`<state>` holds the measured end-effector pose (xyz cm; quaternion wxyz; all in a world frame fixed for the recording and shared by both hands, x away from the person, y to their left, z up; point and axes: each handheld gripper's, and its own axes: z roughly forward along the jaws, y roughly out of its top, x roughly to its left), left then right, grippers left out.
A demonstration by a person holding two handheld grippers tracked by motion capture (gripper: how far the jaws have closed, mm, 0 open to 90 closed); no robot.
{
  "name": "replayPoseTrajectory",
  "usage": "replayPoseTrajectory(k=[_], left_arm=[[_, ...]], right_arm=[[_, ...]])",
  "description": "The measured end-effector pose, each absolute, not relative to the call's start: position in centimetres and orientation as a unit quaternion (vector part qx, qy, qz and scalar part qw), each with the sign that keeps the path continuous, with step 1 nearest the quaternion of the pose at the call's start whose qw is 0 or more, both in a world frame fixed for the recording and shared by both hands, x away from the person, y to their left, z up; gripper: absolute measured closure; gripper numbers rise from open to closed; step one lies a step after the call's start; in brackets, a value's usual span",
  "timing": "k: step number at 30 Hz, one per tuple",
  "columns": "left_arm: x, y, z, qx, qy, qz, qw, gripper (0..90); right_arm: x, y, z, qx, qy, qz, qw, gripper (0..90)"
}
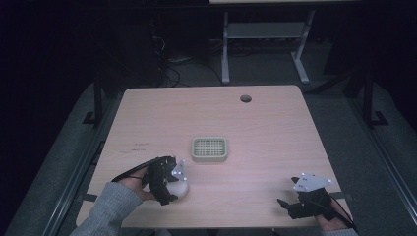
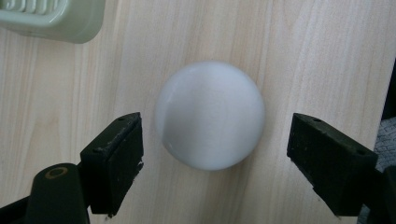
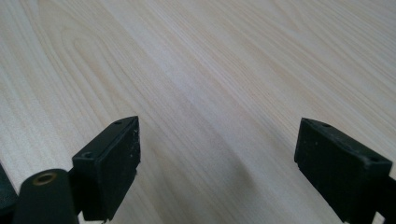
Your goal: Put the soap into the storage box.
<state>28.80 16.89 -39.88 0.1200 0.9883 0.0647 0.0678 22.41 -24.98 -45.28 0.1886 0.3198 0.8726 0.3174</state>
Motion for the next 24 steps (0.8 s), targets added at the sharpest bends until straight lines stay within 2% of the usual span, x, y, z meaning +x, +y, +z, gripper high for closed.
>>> replayPoseTrajectory(k=[24], left_arm=[[30.0,15.6,-41.4,0.994,0.053,0.044,0.084,17.8]], right_arm=[[22.4,-25.0,-45.2,0.320,0.871,0.321,0.187,13.9]])
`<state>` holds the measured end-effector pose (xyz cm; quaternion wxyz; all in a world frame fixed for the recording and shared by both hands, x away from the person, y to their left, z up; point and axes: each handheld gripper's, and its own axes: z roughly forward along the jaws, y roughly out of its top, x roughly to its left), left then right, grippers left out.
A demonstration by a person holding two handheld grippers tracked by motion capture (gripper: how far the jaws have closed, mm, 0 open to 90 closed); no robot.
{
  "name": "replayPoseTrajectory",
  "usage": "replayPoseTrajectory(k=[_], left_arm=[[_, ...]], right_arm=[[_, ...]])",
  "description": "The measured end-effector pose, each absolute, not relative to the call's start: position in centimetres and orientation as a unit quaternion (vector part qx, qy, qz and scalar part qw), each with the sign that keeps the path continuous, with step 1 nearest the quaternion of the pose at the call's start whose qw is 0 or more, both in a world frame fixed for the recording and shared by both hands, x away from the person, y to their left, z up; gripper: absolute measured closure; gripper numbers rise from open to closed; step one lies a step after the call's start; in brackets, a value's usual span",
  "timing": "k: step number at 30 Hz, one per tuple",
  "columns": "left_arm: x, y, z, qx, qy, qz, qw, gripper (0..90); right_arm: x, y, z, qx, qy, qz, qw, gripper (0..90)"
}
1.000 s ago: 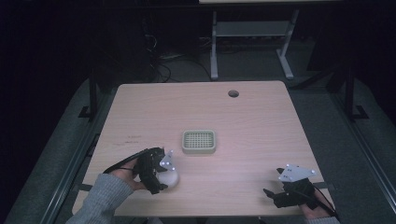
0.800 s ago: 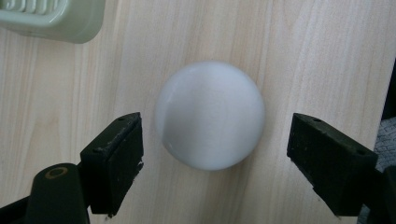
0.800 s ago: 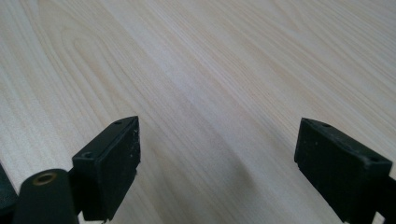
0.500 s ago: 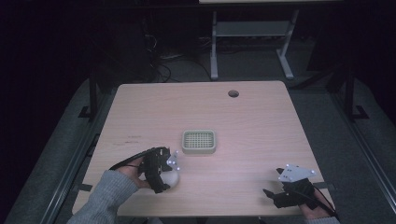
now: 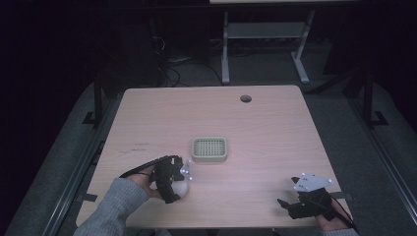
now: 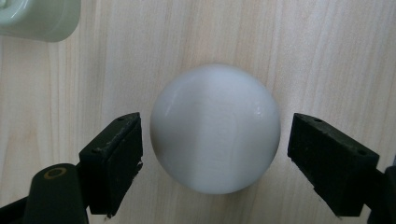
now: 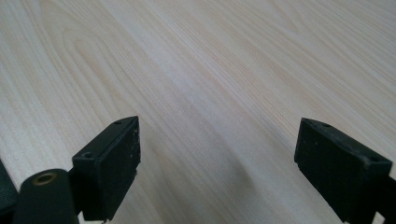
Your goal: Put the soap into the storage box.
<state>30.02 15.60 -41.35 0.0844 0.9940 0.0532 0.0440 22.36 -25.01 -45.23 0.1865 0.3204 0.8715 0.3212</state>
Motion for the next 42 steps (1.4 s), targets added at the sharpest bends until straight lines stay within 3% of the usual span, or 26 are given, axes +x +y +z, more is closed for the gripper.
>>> replayPoseTrajectory(k=[31,42], left_arm=[[31.1,14.9,-43.1,0.997,0.056,0.015,0.051,18.2],[31.2,14.9,-43.5,0.998,0.049,0.009,0.050,23.2]], right_arm=[[22.4,-25.0,-45.2,0.317,0.873,0.319,0.187,13.9],[22.3,-25.0,-45.1,0.320,0.870,0.326,0.186,13.9]])
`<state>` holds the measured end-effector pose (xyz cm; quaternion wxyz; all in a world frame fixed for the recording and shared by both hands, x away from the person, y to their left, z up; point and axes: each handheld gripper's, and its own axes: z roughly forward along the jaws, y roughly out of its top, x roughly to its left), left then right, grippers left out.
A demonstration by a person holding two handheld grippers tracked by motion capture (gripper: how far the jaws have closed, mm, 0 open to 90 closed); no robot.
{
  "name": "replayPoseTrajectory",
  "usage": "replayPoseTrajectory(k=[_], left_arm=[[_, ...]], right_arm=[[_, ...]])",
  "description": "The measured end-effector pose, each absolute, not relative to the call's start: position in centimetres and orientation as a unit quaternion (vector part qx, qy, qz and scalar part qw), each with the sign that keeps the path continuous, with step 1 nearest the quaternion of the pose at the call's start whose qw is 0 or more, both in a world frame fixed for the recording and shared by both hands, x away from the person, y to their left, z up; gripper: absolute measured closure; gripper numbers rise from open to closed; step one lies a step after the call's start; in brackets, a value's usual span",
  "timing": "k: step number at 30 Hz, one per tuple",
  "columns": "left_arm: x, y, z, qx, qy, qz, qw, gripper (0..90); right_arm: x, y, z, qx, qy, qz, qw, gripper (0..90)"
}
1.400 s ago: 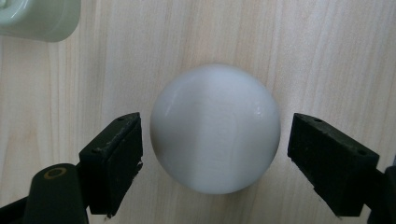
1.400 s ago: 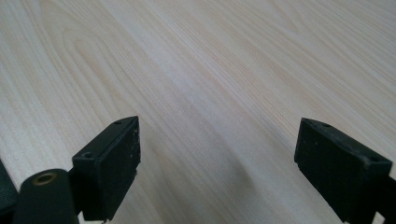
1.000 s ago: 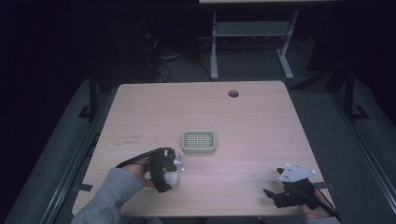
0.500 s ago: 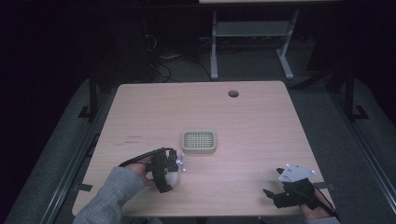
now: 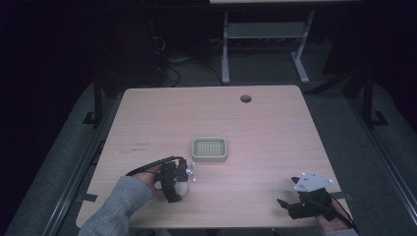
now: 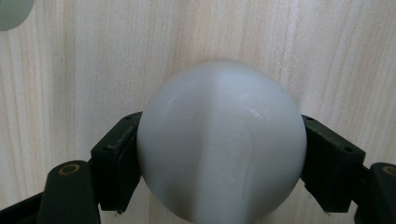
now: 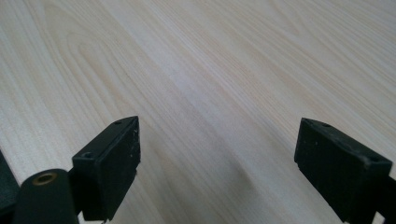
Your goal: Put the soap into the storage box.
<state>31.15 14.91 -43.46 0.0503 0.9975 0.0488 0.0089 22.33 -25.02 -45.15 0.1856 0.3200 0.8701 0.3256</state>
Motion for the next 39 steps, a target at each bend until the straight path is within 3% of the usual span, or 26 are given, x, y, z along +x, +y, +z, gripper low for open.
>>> replayPoseTrajectory(k=[39], left_arm=[[30.7,15.1,-42.4,0.996,0.047,0.006,0.070,24.2]], right_arm=[[22.4,-25.2,-45.3,0.324,0.867,0.329,0.186,13.9]])
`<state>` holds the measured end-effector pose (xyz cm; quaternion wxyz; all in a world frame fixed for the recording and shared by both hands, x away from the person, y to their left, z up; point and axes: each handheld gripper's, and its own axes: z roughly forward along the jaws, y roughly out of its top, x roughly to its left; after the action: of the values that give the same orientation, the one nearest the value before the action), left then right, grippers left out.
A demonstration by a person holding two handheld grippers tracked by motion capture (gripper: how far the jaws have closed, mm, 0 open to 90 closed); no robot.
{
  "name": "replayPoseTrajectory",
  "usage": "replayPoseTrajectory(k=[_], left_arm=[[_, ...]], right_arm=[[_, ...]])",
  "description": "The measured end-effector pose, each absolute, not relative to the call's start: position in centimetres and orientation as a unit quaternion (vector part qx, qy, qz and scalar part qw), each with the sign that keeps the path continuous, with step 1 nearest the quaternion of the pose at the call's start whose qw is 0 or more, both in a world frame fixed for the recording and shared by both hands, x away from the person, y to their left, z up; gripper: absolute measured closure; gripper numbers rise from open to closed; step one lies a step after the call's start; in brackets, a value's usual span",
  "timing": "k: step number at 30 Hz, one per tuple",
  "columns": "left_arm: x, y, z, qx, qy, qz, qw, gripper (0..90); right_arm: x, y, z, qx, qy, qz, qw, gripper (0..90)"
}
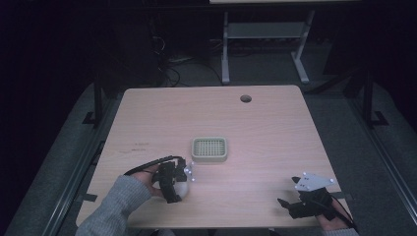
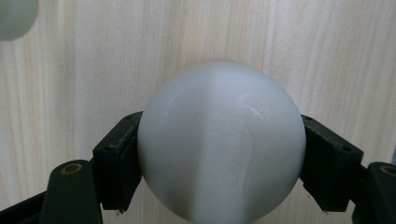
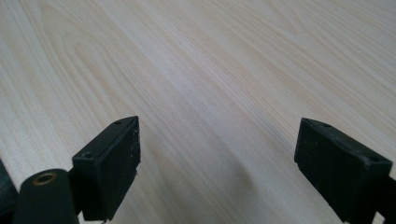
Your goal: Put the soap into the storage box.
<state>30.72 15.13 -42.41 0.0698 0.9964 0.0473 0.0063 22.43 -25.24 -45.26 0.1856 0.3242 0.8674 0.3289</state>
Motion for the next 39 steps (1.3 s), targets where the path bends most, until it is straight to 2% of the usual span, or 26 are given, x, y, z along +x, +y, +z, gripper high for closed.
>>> replayPoseTrajectory(k=[39], left_arm=[[32.2,14.3,-39.7,0.997,0.037,0.012,0.072,24.2]], right_arm=[[22.6,-25.1,-45.4,0.323,0.870,0.324,0.185,13.9]])
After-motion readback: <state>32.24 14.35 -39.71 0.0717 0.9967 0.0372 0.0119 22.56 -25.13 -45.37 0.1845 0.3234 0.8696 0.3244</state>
